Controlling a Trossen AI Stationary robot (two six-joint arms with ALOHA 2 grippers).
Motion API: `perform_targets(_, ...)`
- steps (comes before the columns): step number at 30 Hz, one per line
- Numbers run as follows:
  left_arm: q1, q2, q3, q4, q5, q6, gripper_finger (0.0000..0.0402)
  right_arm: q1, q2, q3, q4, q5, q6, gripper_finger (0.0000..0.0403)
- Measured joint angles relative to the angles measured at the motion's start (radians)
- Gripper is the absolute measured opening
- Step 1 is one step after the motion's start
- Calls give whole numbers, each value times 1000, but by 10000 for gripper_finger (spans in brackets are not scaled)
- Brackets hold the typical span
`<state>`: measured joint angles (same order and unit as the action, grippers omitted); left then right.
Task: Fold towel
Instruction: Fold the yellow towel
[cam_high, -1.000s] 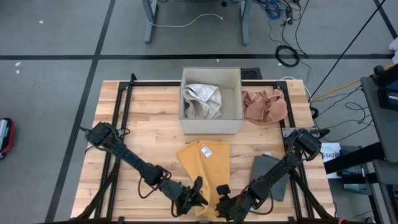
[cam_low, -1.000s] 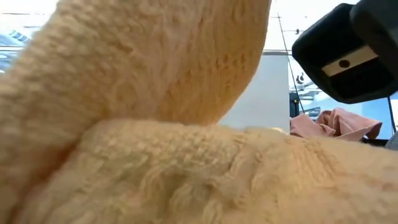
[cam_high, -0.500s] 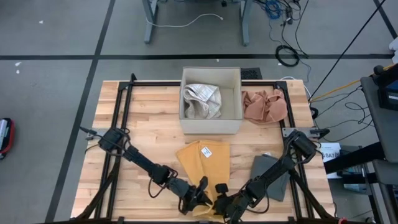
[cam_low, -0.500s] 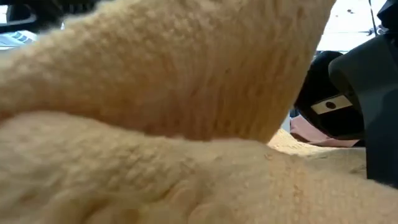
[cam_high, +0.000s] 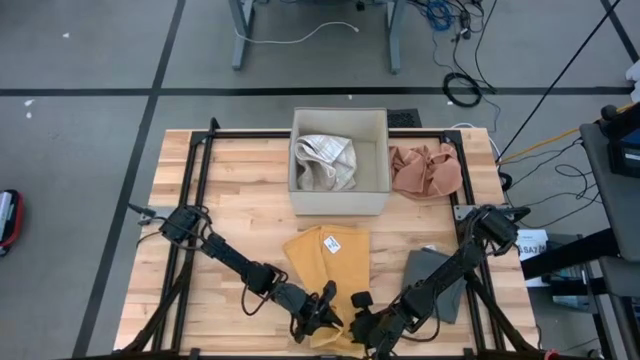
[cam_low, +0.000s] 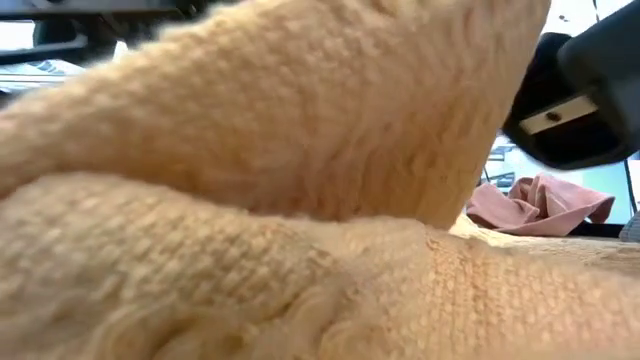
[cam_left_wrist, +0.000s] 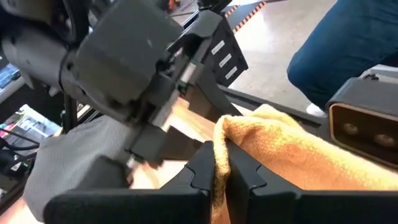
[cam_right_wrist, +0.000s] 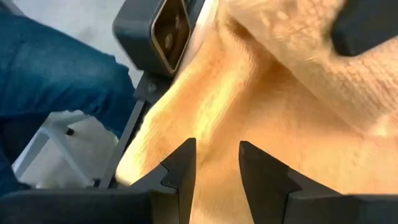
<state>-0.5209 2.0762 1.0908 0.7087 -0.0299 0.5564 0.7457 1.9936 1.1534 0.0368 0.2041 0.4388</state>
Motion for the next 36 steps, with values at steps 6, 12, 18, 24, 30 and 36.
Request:
perform_targets(6, 13, 0, 1, -9, 0, -6, 26, 17, -53, 0, -120, 24, 29, 109)
perform_targets(12, 13, 0, 1, -12, 0, -15, 80, 23, -70, 0, -152, 56, 30, 109)
perform_targets(18, 15, 0, 1, -11, -1, -61, 155, 22, -70, 0, -163, 57, 28, 109)
perform_targets(24, 15, 0, 1, 20, -4, -88, 206, 22, -70, 0, -191, 57, 38, 109)
perform_targets(30, 7, -2, 1, 3, -116, -111, 222, 31, -70, 0, -231, 57, 66, 109)
perform_targets(36, -24, -53, 1, -36, -263, -68, 222, 50, -78, 0, -323, 62, 111, 109)
